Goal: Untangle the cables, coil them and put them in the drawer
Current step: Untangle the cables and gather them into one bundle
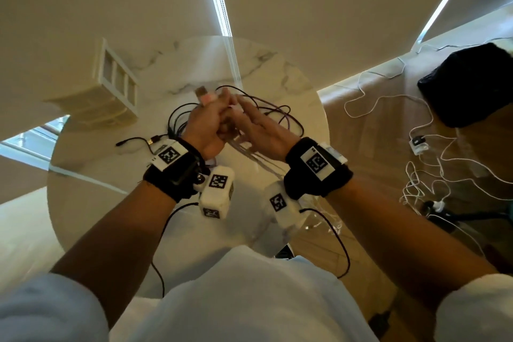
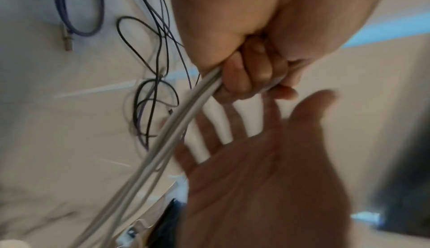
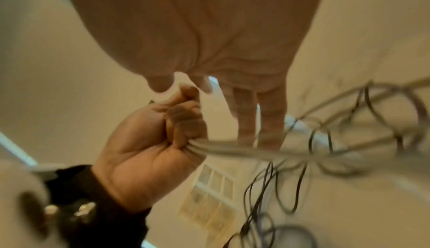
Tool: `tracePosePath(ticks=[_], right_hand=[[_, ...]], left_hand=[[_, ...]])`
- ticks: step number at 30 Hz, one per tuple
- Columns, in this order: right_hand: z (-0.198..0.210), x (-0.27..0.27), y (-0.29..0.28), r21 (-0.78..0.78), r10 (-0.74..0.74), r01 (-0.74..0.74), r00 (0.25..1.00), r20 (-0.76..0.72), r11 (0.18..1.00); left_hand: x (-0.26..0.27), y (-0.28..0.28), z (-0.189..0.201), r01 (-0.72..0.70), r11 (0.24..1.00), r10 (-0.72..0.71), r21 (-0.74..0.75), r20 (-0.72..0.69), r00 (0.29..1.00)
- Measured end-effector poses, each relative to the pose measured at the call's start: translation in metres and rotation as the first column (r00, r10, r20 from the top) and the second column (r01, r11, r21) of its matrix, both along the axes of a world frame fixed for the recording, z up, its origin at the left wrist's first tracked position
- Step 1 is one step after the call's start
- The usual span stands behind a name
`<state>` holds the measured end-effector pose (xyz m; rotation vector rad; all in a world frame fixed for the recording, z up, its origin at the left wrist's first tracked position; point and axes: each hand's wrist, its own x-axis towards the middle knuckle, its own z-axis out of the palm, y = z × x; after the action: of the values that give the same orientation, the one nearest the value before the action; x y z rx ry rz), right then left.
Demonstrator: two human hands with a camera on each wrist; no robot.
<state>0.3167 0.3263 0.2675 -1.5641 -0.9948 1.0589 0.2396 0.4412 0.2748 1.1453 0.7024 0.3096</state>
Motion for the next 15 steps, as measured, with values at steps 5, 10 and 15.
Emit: tracePosePath(ticks=[5, 10, 15], right_hand=[[-0.024, -0.042, 0.043, -0.157, 0.116, -0.101, 0.990, 0.085, 0.982], [-0.053, -0.072, 0.084, -0.041, 0.073, -0.060, 0.856, 0.513, 0.997], [-0.063, -0.113, 0.108, -0.116, 0.203, -0.172, 0.910, 0.362, 0.978]], left_hand=[[-0.050, 0.067, 0.005, -0.183, 0.961, 0.212, -0.208, 0.128, 0.969], [-0.102, 0.079, 0.007, -0.199, 0.945, 0.244, -0.261, 0.153, 0.958], [-0.141, 0.117, 0.001, -0.454, 0.847, 0.500, -0.278, 0.122, 0.858]])
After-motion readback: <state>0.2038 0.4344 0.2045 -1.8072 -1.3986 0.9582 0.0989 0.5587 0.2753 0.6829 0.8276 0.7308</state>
